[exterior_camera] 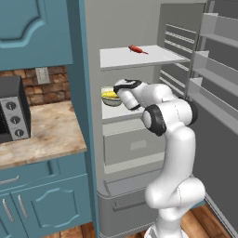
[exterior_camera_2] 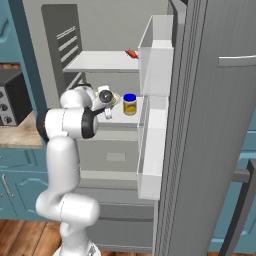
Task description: Pick the chicken drumstick and corn from their plates and place them in the bowl. Then put the bowl in the fridge.
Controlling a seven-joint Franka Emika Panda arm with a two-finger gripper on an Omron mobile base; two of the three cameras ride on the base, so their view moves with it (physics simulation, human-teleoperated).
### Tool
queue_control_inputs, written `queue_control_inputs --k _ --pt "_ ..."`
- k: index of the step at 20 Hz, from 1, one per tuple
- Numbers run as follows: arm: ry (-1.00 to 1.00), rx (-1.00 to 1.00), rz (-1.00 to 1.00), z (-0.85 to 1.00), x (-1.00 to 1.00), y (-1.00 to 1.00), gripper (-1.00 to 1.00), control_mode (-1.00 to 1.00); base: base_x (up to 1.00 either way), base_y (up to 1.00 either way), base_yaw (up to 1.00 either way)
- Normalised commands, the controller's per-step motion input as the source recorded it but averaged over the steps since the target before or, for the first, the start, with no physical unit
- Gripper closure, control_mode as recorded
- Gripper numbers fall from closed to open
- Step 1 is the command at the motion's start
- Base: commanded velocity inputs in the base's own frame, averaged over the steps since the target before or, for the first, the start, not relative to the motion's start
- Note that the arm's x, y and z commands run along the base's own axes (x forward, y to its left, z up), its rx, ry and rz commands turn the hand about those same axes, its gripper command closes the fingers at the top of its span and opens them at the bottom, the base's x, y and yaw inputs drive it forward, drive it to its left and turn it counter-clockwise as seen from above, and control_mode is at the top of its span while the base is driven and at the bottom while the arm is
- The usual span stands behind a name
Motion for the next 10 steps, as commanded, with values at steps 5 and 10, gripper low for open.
queue_control_inputs --k 5,10 --pt "0.00 0.00 0.00 0.42 -0.26 0.04 -1.00 -1.00 0.00 0.00 0.00" --pt "0.00 0.00 0.00 0.24 -0.50 0.00 -1.00 -1.00 0.00 0.00 0.00"
